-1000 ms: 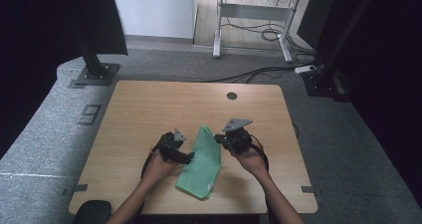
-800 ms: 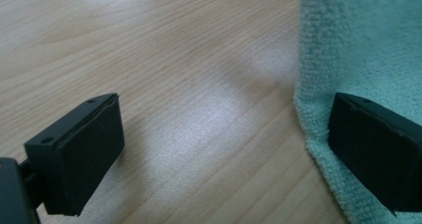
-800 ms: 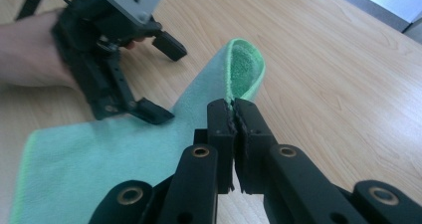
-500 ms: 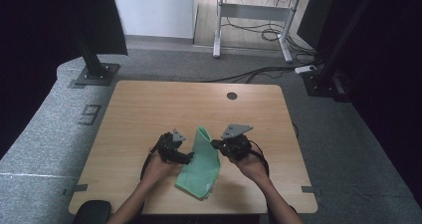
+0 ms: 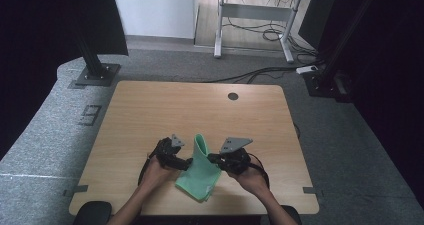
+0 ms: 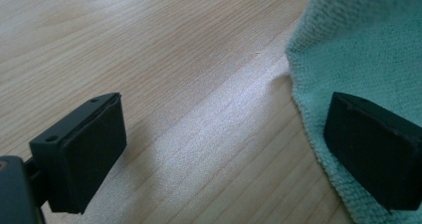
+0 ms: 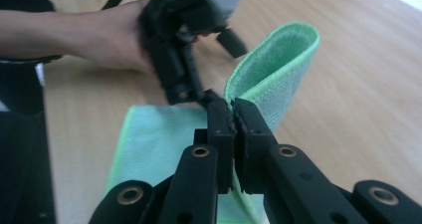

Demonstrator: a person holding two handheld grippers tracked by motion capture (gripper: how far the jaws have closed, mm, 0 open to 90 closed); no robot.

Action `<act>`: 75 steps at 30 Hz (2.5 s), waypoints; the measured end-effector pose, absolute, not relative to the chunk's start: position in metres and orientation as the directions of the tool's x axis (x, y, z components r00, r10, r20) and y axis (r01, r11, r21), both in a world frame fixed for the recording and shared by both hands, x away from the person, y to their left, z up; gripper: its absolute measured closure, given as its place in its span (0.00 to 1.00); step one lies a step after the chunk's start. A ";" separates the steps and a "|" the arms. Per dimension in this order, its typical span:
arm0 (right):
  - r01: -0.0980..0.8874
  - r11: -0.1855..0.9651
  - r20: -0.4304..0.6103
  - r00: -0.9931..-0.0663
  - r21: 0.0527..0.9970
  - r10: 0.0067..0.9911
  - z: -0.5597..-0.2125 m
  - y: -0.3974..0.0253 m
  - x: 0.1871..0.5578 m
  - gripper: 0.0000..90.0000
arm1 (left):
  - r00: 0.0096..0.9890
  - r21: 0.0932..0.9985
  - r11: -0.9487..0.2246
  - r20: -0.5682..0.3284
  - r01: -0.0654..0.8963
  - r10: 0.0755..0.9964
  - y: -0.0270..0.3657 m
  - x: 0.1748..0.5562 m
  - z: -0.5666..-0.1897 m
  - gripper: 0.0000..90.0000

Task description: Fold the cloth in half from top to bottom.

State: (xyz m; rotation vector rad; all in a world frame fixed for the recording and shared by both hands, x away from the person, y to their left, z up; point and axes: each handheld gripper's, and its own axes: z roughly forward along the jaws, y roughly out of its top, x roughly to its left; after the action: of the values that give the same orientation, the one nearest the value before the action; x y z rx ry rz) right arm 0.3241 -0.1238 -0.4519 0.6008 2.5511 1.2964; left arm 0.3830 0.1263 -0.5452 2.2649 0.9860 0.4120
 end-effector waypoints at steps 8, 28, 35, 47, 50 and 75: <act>0.274 0.539 0.039 -0.913 0.796 0.406 -0.471 -0.116 0.302 0.95 | 0.663 0.662 -0.489 -0.015 0.568 0.749 0.130 0.386 -0.548 0.02; 0.368 0.602 0.129 -0.906 0.709 0.403 -0.537 -0.101 0.277 0.94 | 0.676 0.651 -0.520 0.015 0.552 0.736 0.130 0.387 -0.545 0.01; 0.385 0.587 0.148 -0.900 0.712 0.411 -0.540 -0.102 0.278 0.94 | 0.684 0.692 -0.482 -0.023 0.537 0.729 0.156 0.387 -0.511 0.05; 0.385 0.578 0.147 -0.898 0.719 0.415 -0.540 -0.103 0.277 0.92 | 0.822 0.684 -0.586 -0.035 0.435 0.569 0.104 0.363 -0.497 0.05; 0.385 0.579 0.147 -0.898 0.719 0.414 -0.539 -0.104 0.276 0.90 | 0.815 0.665 -0.594 -0.038 0.452 0.578 0.116 0.357 -0.505 0.06; 0.496 0.500 0.109 -0.779 0.710 0.618 -0.528 -0.107 0.292 0.26 | 0.809 0.616 -0.629 -0.023 0.475 0.588 0.156 0.324 -0.532 0.06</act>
State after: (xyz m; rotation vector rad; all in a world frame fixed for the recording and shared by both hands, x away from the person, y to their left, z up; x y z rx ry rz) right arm 0.2920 -0.1072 -0.5276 0.9659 2.5801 1.1413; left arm 0.3243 0.1565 -0.5319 2.3681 0.7805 0.2380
